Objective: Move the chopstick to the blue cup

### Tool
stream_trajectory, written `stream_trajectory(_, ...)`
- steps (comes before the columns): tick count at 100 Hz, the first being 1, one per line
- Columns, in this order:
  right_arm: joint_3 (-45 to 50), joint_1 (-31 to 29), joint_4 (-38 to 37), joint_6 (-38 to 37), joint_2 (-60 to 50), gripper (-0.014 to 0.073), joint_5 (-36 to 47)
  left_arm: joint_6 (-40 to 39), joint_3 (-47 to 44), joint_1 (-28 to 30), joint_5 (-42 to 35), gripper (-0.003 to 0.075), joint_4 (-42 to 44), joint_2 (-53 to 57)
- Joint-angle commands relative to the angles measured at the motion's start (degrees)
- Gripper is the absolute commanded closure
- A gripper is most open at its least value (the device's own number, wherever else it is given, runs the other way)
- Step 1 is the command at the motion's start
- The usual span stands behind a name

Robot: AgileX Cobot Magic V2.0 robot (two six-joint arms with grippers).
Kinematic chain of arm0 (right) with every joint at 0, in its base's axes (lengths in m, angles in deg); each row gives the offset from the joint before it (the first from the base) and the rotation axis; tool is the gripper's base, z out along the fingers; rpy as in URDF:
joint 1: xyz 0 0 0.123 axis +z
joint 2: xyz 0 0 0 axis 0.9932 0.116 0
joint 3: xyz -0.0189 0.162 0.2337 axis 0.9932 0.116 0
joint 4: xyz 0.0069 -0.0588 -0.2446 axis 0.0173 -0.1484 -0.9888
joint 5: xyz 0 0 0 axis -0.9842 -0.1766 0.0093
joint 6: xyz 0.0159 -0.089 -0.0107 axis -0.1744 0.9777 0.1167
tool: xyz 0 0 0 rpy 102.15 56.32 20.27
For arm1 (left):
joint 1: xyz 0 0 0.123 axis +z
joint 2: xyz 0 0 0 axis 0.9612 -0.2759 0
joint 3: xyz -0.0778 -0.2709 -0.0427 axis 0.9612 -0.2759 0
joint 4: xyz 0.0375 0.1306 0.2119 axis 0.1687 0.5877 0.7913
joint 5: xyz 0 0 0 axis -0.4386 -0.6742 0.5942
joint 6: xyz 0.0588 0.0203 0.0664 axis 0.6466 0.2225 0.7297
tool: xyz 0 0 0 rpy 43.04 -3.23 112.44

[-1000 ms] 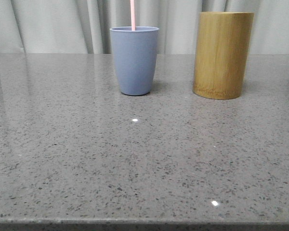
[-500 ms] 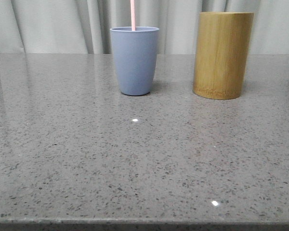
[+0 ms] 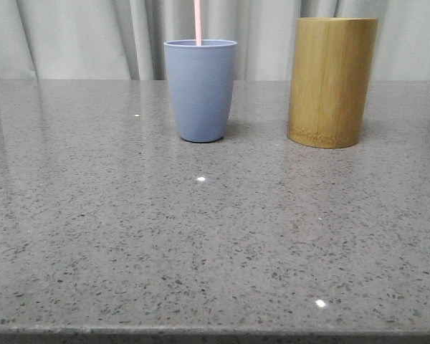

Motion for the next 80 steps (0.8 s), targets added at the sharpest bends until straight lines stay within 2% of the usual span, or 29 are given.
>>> stream_trajectory(1, -1.26, -0.21, -0.80, 0.13, 0.65, 0.0660, 4.52, -0.49, 1.43, 0.06, -4.53, 0.0739, -0.12, -0.56)
stream_trajectory(65, -1.26, -0.21, -0.80, 0.13, 0.65, 0.0660, 4.52, -0.49, -0.09, 0.17, -4.99, 0.0739, -0.12, 0.12)
stream_trajectory(80, -1.26, -0.21, -0.80, 0.13, 0.65, 0.0660, 4.52, -0.49, -4.78, 2.20, -10.67, 0.0739, -0.12, 4.31)
